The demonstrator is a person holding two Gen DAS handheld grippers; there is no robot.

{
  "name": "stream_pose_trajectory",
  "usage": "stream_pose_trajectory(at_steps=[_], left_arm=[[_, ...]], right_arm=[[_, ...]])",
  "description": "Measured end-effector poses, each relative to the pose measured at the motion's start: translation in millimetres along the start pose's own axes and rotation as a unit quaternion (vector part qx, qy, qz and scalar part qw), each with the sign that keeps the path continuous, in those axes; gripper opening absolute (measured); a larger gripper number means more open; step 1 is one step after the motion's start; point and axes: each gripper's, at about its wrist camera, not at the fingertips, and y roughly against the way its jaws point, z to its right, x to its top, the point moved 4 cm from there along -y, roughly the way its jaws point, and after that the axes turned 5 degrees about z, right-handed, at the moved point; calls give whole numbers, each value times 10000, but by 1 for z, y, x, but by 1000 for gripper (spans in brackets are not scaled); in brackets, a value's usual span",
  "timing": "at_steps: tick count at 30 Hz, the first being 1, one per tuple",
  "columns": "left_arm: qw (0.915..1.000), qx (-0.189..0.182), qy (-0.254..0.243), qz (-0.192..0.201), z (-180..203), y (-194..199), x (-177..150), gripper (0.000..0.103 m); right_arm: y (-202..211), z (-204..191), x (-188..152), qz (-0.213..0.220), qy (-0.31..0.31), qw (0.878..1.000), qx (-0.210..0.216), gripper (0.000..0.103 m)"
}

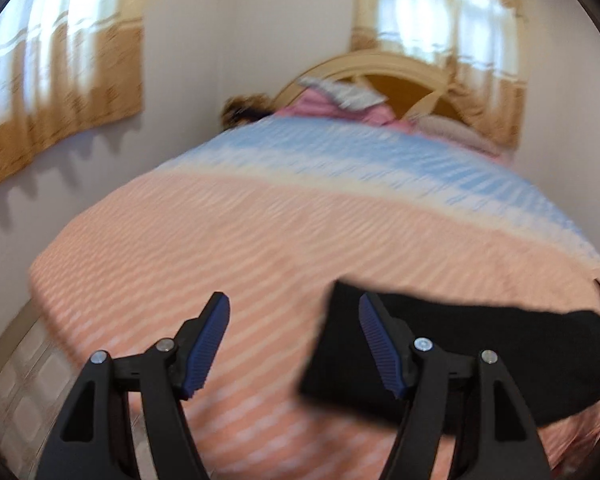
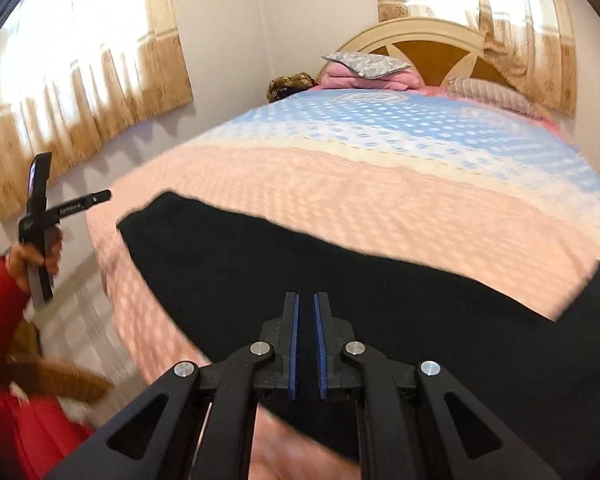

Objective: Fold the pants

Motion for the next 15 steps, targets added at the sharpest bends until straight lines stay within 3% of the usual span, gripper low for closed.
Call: stream_pose_trajectory(at_steps=[2, 6, 9, 11, 14, 15], left_arm=[[9996, -278, -67, -6, 36, -11, 4, 70], [9983, -441, -247, -292, 75, -20, -29, 70], [9973, -215, -551, -439, 83, -30, -60, 70], [9932, 38, -882, -761, 82, -43, -84, 71], [9939, -52, -924, -597, 78, -37, -80, 71], [9935, -47, -967, -601, 79, -36, -76, 71]], right_arm=[[-30, -12, 3, -115, -190, 9996, 183, 8], [-66, -20, -9, -381, -447, 9981, 182, 8], [-78, -18, -33, -778, -1008, 9905, 526, 9], [-74, -12, -41, -789, -1308, 9849, 813, 10], [-69, -2, -34, -956, -1570, 9768, 1097, 33], [-66, 1, -27, -900, -1625, 9758, 1152, 51]])
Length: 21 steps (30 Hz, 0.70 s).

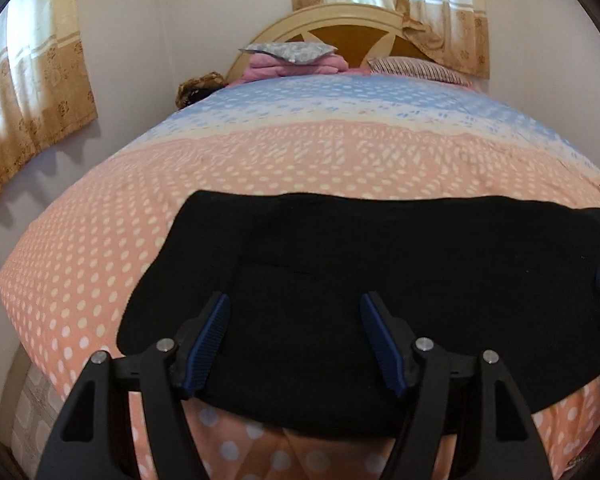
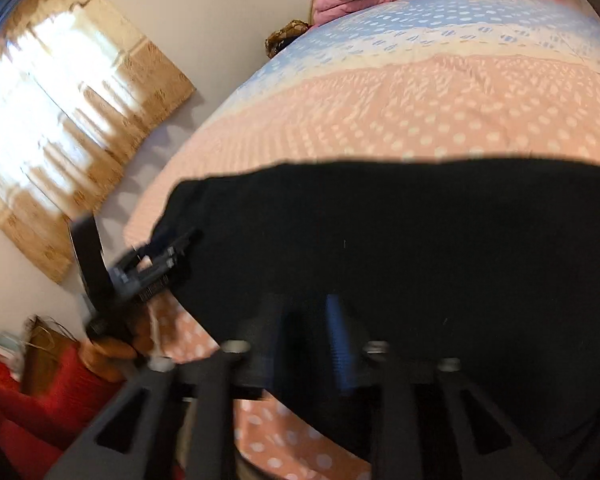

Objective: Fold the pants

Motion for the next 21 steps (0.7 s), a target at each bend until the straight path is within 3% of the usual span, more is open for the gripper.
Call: stream_pose_trajectory(at_steps=[1, 2, 6, 8, 10, 13, 14, 16, 21], left_arm=[[10000, 49, 1, 32, -1, 3, 6, 71], [9999, 57, 93, 95, -3, 8, 11, 71], [9967, -371, 662, 280, 6, 22, 26, 71], [9945, -727, 745, 135, 25, 16, 24, 71], [9954, -787, 546, 17, 42, 10, 15, 71], [9965, -760, 285, -209, 54, 2, -1, 71], [9975, -682, 144, -89, 56, 4, -5, 71], [9981, -606, -56, 7, 58, 13, -11, 71], [9983, -582, 15, 87, 56, 17, -14, 75]], right_arm=[[6, -2, 11, 149, -26, 9998, 113, 65], [11, -3, 22, 287, -24, 9994, 195, 68], [10, -15, 72, 622, 401, 9970, 240, 69], [-8, -15, 87, 501, 659, 9965, 141, 69], [-36, -13, 97, 220, 828, 9963, 35, 69], [-71, -5, 87, -455, 787, 9959, -9, 69], [-76, -7, 80, -631, 716, 9954, 102, 69], [-71, -14, 64, -661, 847, 9941, 136, 69], [-58, -36, 43, -627, 1120, 9916, 142, 69]])
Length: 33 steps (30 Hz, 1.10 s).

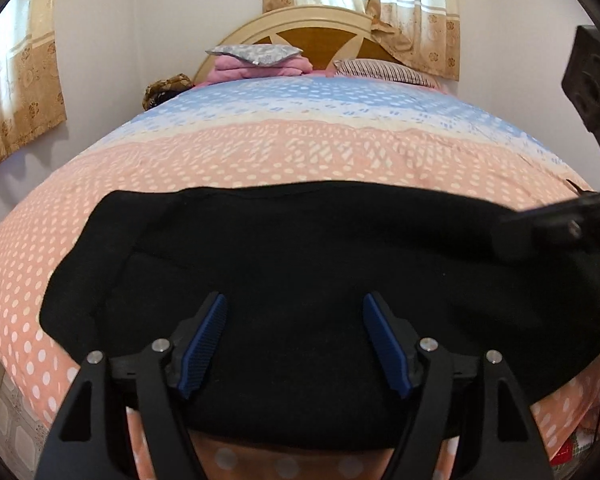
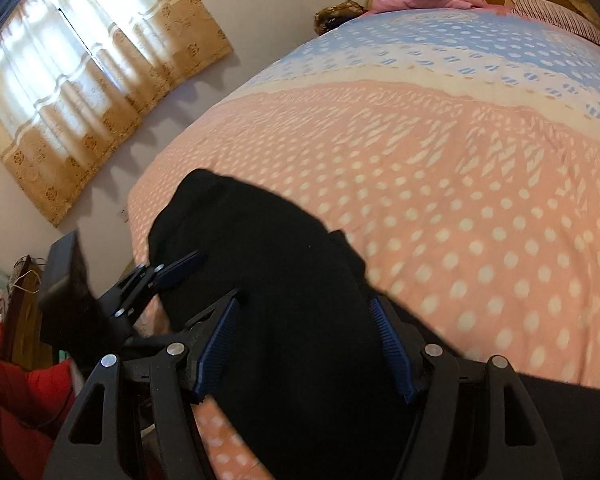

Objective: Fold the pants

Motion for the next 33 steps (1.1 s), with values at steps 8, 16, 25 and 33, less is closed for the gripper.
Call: stream_pose_trajectory(at_steps=[8, 16, 25, 33], left_arm=[[10000, 20, -35, 35, 0, -10, 2, 76], [9999, 76, -23, 91, 2, -10, 1, 77], [9999, 95, -38, 112, 5, -11, 0, 78], [9999, 70, -16, 82, 5, -10, 1, 78]], right_arm=[[-1, 1, 0, -134, -206, 9995, 198, 70], [-48, 2, 16, -545, -771, 9885, 1179, 76], [-60, 45, 55, 221, -1633, 9780, 1278, 71], [-31, 81, 65, -341, -2067, 9681, 1373, 65]])
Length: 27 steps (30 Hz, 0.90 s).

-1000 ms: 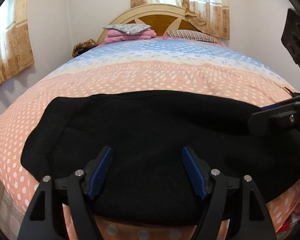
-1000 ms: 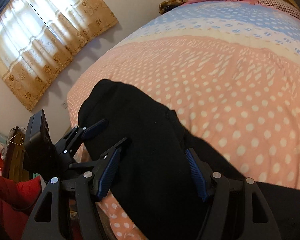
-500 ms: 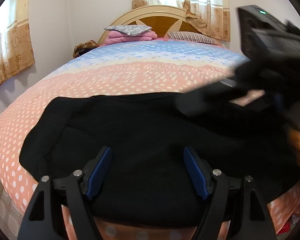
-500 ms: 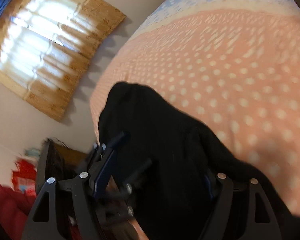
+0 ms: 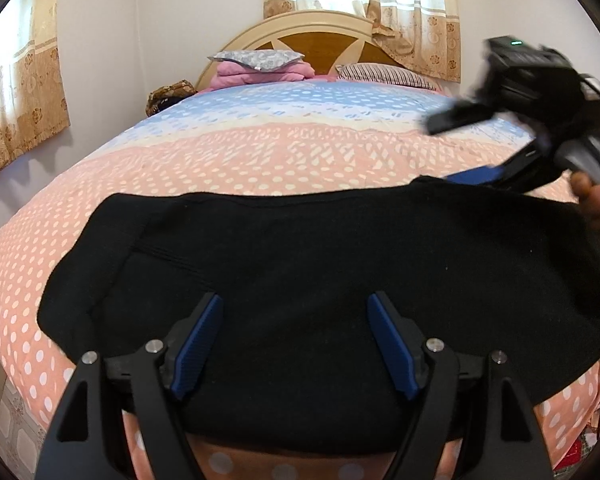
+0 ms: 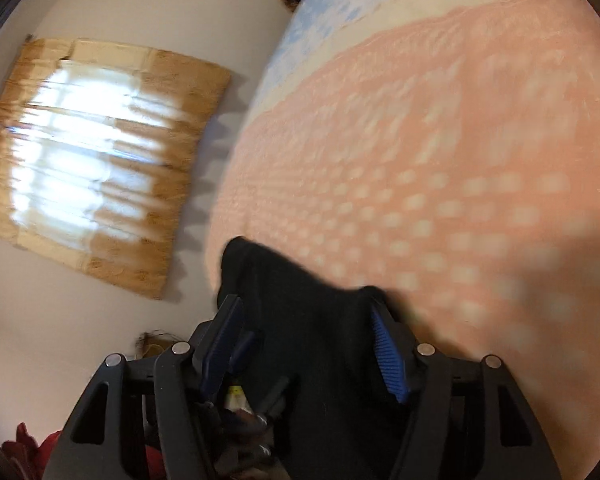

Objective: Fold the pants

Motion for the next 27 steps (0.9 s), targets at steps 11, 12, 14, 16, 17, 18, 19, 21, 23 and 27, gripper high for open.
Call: stream_pose_trajectory(at_steps=[11, 12, 14, 16, 17, 18, 19, 21, 23, 27], left_arm=[[9999, 137, 31, -25, 3, -3, 2, 82], [9999, 154, 36, -30, 3, -4, 3, 82], [9998, 193, 43, -40, 2, -5, 3, 84], [9997, 228, 42, -39, 2, -6, 2, 85], [9997, 252, 39, -36, 2, -6, 2, 86], [9996, 264, 45, -35, 2, -6, 2, 86], [9996, 272, 50, -34, 1, -7, 2, 86], [9996, 291, 50, -31, 1, -7, 2, 87], [9995, 296, 51, -28, 0, -7, 2, 87], [9995, 316, 42, -20, 0, -6, 2, 87]], right_arm=[[283, 125, -1, 2604, -936, 8075, -5209, 65], [295, 136, -3, 2588, -1073, 7871, -5495, 65], [307, 166, -5, 2314, -1423, 7690, -5786, 65], [306, 182, -5, 2191, -1457, 7787, -5695, 65], [309, 182, -3, 2220, -1378, 7798, -5689, 64], [311, 180, 0, 2250, -1327, 7816, -5665, 56], [313, 177, 0, 2289, -1322, 7847, -5606, 44], [319, 178, -5, 2417, -1406, 7958, -5371, 11], [327, 171, -13, 2792, -1533, 8142, -4854, 8], [354, 147, -54, 3611, -1539, 8218, -4131, 7]])
